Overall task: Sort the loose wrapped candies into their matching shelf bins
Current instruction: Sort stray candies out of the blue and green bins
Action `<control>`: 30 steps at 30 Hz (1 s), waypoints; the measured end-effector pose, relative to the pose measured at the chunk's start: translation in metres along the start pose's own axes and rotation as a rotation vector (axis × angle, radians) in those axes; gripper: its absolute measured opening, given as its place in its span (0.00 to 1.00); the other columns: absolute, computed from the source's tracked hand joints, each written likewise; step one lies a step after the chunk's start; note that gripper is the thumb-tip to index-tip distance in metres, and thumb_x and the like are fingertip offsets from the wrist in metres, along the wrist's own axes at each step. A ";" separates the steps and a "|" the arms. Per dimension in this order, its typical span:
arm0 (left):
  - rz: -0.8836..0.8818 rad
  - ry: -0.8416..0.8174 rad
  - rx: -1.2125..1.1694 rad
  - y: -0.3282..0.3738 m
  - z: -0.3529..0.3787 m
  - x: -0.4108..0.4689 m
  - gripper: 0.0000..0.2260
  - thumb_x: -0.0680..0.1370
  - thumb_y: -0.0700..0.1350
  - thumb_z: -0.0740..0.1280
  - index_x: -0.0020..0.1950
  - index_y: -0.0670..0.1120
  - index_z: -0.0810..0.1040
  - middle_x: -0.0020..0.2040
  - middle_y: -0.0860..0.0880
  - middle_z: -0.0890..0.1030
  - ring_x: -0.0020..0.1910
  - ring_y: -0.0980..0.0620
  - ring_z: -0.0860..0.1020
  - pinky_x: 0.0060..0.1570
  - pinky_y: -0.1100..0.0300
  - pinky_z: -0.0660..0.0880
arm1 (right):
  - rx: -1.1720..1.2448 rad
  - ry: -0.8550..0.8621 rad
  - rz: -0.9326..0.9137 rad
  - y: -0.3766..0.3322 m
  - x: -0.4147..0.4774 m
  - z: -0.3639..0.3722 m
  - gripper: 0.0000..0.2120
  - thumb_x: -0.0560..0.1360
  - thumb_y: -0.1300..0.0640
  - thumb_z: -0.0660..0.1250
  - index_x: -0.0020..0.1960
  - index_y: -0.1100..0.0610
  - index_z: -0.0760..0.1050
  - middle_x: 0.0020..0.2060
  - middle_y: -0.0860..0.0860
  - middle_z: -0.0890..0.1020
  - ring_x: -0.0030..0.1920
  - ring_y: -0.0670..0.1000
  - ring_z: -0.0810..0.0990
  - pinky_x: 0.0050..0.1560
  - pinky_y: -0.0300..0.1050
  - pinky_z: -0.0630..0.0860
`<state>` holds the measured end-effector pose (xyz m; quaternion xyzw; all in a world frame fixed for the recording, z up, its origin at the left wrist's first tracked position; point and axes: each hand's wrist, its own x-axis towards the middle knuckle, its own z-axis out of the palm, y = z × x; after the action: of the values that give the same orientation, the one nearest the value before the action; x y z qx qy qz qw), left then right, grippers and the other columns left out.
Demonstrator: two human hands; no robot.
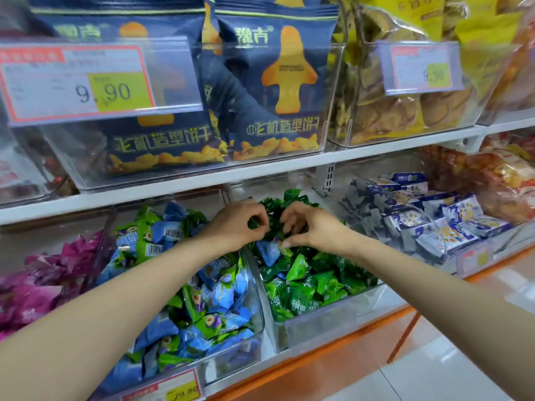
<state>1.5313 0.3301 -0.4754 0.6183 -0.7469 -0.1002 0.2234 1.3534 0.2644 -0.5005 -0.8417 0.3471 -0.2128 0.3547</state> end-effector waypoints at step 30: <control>-0.143 0.052 0.045 -0.006 0.012 0.010 0.18 0.76 0.53 0.66 0.61 0.45 0.70 0.58 0.45 0.76 0.56 0.46 0.74 0.45 0.57 0.67 | -0.628 -0.261 -0.079 0.010 -0.007 0.006 0.29 0.67 0.32 0.66 0.64 0.43 0.71 0.59 0.43 0.79 0.63 0.47 0.73 0.73 0.54 0.50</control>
<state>1.5295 0.3180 -0.4864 0.6771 -0.6969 -0.0831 0.2211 1.3480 0.2674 -0.5127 -0.9428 0.3143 0.0005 0.1113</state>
